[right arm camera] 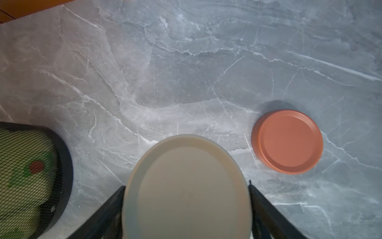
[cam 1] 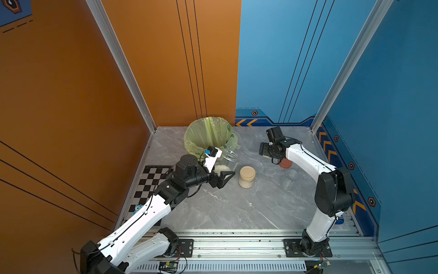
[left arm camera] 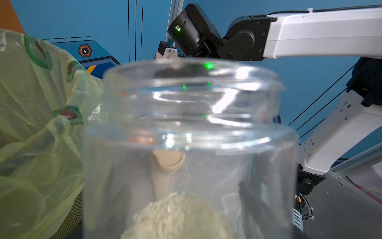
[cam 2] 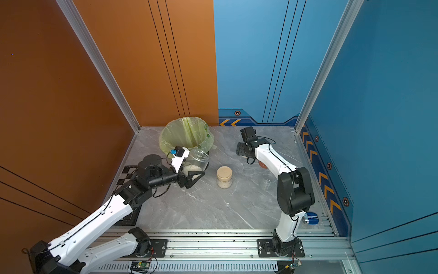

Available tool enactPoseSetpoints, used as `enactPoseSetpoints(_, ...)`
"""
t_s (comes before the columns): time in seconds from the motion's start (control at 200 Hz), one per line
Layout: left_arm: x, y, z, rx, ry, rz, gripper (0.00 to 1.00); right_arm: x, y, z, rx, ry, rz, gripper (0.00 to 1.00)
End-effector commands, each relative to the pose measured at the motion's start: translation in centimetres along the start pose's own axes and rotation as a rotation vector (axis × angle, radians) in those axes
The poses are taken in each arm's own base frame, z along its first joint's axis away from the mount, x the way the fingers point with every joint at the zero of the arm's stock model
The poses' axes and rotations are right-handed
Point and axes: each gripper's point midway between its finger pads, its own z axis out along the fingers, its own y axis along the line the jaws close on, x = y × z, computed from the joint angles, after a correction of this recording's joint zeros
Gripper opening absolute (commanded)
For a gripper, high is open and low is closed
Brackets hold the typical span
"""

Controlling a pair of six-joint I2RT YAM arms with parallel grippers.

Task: Empty moldy rice from jars
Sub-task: Place the lid at the center of the board.

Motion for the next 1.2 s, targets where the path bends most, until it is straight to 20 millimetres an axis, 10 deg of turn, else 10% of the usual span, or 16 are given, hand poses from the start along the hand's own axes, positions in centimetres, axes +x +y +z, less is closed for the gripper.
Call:
enactPoseSetpoints(0.0, -4.5, -0.6, -1.3, -0.011, -0.129, 0.073, 0.0, -0.1, -0.4, 1.0, 0.073, 0.018, -0.002, 0.73)
enactPoseSetpoints(0.711, -5.2, 0.0, -1.8, -0.048, -0.137, 0.086, 0.0, 4.1, -1.3, 9.6, 0.187, 0.27, -0.013, 0.83)
enactPoseSetpoints(1.196, -6.1, -0.6, -3.1, -0.056, -0.144, 0.07, 0.0, 4.5, -0.6, 7.4, 0.147, 0.302, 0.015, 1.0)
